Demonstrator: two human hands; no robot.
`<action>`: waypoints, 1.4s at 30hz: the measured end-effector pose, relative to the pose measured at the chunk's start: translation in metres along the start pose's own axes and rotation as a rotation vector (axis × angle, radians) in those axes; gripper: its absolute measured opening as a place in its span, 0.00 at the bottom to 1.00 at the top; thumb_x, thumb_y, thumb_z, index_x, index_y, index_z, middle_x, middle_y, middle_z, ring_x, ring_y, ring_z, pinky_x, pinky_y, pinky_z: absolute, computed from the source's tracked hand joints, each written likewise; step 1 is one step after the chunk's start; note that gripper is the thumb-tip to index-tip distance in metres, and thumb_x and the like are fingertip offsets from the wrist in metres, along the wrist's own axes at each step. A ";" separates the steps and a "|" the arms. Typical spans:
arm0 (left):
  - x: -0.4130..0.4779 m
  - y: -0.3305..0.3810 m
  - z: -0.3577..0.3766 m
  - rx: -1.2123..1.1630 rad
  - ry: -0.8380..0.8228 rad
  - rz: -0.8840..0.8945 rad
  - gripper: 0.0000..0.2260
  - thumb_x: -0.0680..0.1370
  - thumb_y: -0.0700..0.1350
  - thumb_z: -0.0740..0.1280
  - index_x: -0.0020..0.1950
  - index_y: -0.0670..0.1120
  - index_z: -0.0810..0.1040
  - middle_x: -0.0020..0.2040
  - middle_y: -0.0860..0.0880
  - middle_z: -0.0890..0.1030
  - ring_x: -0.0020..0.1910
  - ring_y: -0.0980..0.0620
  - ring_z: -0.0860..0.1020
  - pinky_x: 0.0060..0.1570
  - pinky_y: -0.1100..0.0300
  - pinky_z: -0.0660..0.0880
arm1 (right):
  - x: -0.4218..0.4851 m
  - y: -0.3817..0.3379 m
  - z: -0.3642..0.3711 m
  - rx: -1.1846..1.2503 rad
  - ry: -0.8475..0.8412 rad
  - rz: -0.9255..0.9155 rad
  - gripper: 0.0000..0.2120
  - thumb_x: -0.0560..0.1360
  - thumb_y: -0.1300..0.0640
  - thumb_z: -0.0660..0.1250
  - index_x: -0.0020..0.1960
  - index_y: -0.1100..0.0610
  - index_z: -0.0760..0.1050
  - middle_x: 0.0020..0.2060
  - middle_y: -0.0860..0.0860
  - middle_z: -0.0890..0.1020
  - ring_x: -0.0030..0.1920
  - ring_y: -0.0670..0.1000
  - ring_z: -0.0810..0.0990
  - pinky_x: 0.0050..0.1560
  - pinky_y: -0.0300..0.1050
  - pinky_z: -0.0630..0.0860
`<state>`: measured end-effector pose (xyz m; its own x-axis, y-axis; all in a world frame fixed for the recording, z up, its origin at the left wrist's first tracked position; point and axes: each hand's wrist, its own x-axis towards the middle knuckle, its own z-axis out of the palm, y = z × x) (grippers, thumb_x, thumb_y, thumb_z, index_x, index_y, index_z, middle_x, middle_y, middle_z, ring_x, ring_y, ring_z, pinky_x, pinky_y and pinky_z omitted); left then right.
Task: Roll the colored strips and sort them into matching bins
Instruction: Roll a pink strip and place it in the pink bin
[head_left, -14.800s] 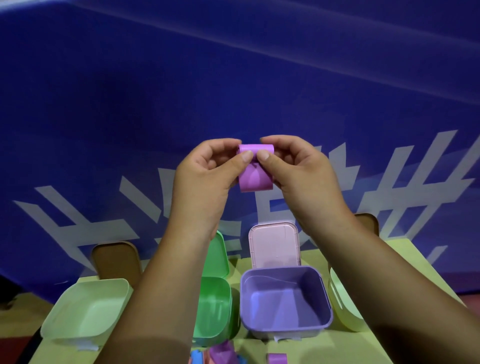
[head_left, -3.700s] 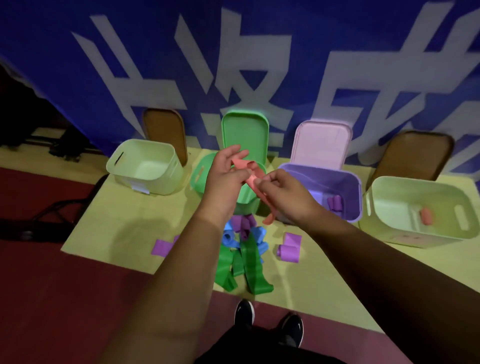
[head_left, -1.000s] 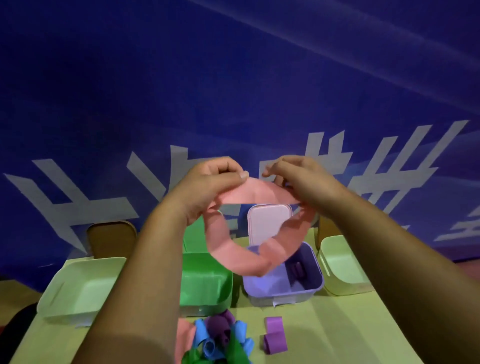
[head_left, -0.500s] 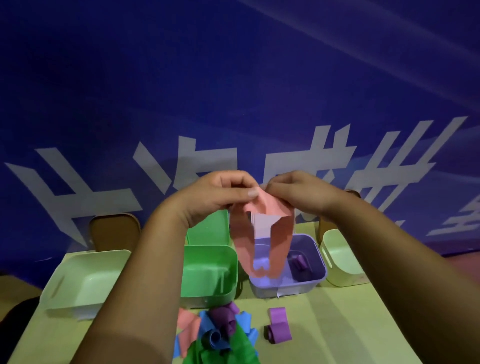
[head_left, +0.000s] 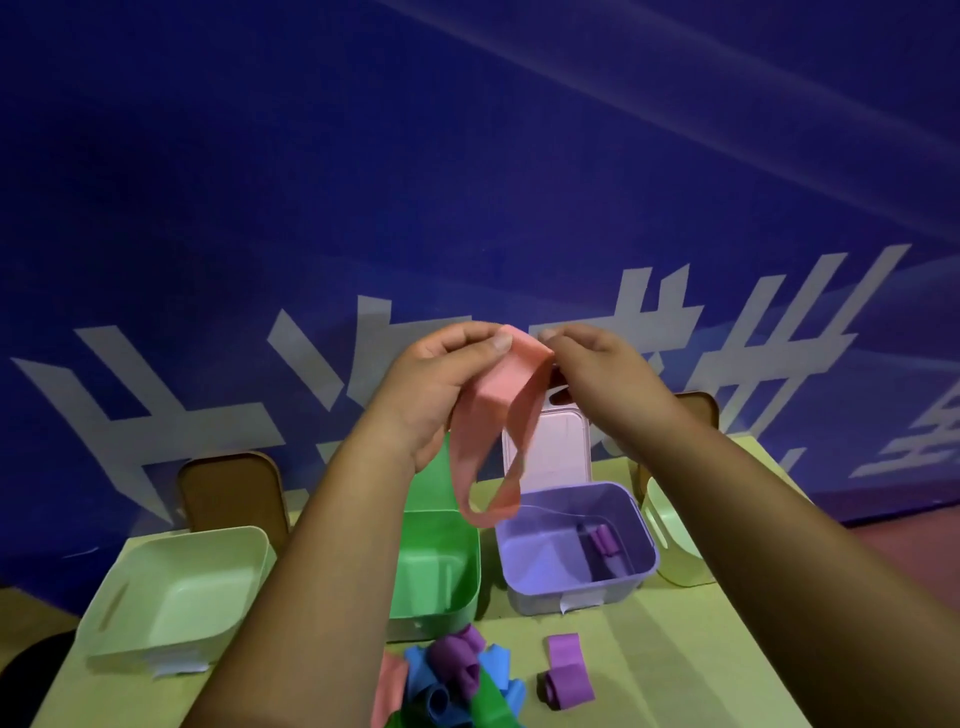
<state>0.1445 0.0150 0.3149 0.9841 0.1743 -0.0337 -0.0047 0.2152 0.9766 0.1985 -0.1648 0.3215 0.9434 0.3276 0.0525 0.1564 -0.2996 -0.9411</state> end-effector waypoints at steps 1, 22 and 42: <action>0.001 0.001 0.002 -0.034 0.034 0.006 0.04 0.80 0.43 0.76 0.49 0.50 0.90 0.50 0.46 0.89 0.46 0.49 0.84 0.46 0.57 0.80 | -0.001 -0.002 -0.001 0.004 0.010 0.001 0.19 0.87 0.42 0.59 0.52 0.49 0.84 0.44 0.47 0.88 0.49 0.49 0.87 0.60 0.56 0.84; 0.016 0.019 0.039 0.268 0.221 0.187 0.09 0.81 0.47 0.76 0.59 0.48 0.81 0.48 0.51 0.89 0.47 0.53 0.88 0.46 0.54 0.83 | 0.026 -0.014 -0.037 -0.060 -0.035 -0.238 0.05 0.82 0.49 0.72 0.50 0.47 0.85 0.41 0.45 0.87 0.46 0.47 0.86 0.54 0.53 0.85; 0.018 0.034 0.052 0.515 0.234 0.366 0.04 0.82 0.48 0.75 0.56 0.56 0.88 0.51 0.59 0.88 0.54 0.59 0.85 0.55 0.59 0.82 | 0.031 -0.009 -0.057 -0.076 -0.061 -0.336 0.03 0.83 0.49 0.71 0.54 0.45 0.84 0.46 0.42 0.87 0.49 0.43 0.86 0.52 0.41 0.84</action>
<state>0.1714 -0.0247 0.3587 0.8704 0.3651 0.3303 -0.1882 -0.3733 0.9084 0.2432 -0.2028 0.3508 0.8168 0.4712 0.3329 0.4785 -0.2309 -0.8472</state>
